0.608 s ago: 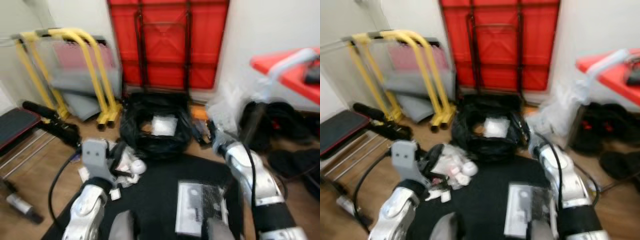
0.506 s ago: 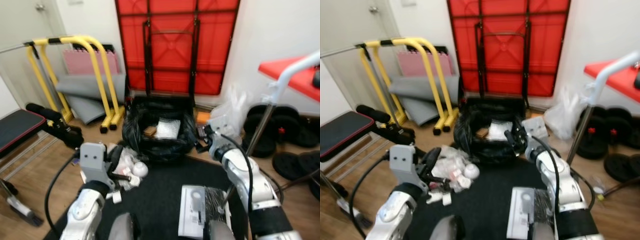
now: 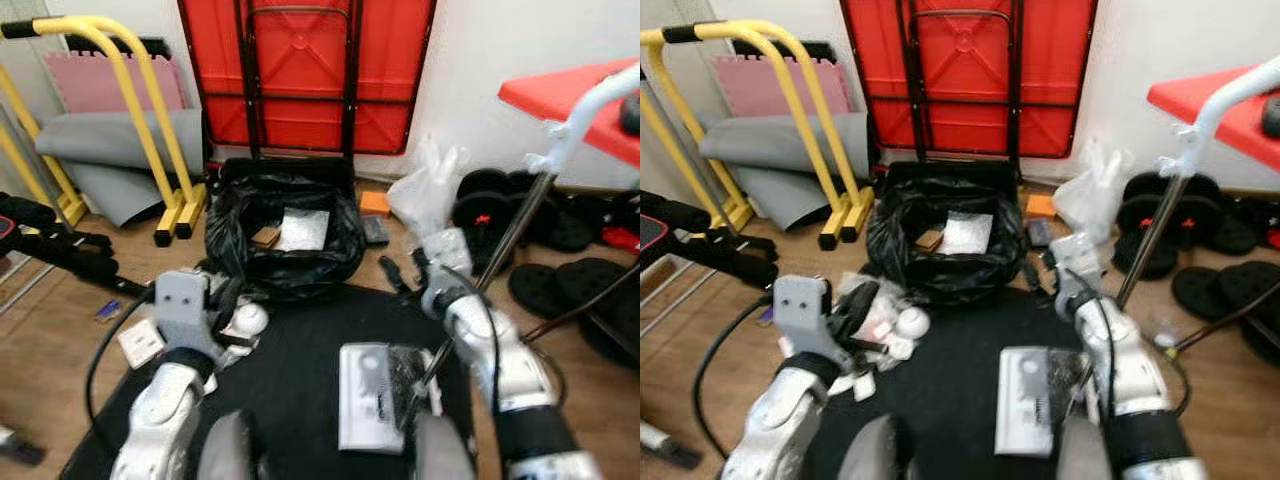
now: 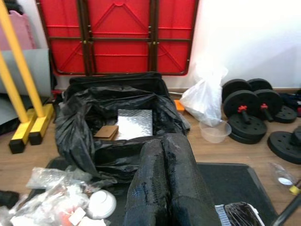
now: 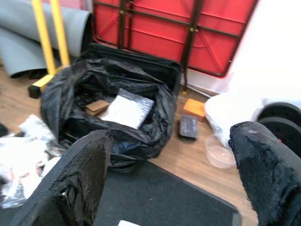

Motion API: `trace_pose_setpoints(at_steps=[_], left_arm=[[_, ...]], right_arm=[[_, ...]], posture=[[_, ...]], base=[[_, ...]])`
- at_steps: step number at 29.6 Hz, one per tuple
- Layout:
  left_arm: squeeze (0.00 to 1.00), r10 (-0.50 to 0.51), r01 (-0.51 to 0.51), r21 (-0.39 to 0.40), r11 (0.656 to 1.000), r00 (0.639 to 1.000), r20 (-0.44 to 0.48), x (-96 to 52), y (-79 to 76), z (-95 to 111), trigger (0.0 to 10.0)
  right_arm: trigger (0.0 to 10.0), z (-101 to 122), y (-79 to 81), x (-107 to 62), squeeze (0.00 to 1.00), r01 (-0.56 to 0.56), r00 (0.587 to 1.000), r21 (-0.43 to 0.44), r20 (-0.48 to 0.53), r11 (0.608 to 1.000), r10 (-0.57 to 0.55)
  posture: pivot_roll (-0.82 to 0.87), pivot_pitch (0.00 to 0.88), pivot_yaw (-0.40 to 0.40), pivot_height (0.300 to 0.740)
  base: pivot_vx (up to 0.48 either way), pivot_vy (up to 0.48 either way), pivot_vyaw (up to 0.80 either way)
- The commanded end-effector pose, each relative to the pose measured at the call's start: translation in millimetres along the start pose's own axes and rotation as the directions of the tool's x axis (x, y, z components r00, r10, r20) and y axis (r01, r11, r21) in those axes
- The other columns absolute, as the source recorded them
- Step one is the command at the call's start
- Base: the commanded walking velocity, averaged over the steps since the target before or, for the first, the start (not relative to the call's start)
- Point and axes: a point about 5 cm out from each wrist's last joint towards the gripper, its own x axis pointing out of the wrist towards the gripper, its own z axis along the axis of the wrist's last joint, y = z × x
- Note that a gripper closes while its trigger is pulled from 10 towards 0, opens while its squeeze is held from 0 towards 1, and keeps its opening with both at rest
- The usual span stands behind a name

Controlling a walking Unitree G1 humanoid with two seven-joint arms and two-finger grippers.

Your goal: Sweep floor

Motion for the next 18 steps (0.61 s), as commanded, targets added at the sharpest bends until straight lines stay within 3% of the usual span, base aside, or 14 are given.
trace_pose_setpoints(at_steps=[1, 10, 18], left_arm=[[0.0, -0.009, 0.009, 0.002, 1.0, 1.0, -0.025, -2.5, 0.8, -4, 10.0], [0.0, -0.012, 0.012, 0.002, 1.0, 1.0, -0.025, -2.7, 0.4, -4, 10.0], [0.0, -0.018, 0.018, 0.0, 1.0, 1.0, -0.025, -2.7, -0.1, -4, 10.0]], right_arm=[[10.0, -8, -1.9, -0.8, 0.0, 0.015, 0.999, 0.006, -0.029, 1.0, -0.015], [10.0, -19, -10.3, -2.9, 0.0, 0.062, 0.996, 0.014, -0.069, 0.998, -0.061], [10.0, -28, -28.6, -4.7, 0.0, 0.167, 0.982, 0.012, -0.09, 0.986, -0.165]], posture=[[-0.1, 0.0, 0.029, 0.48], [-0.1, 0.0, 0.029, 0.46], [-0.1, 0.0, 0.028, 0.45]], base=[[0.0, 0.0, 0.0], [0.0, 0.0, 0.0], [0.0, 0.0, 0.0]])
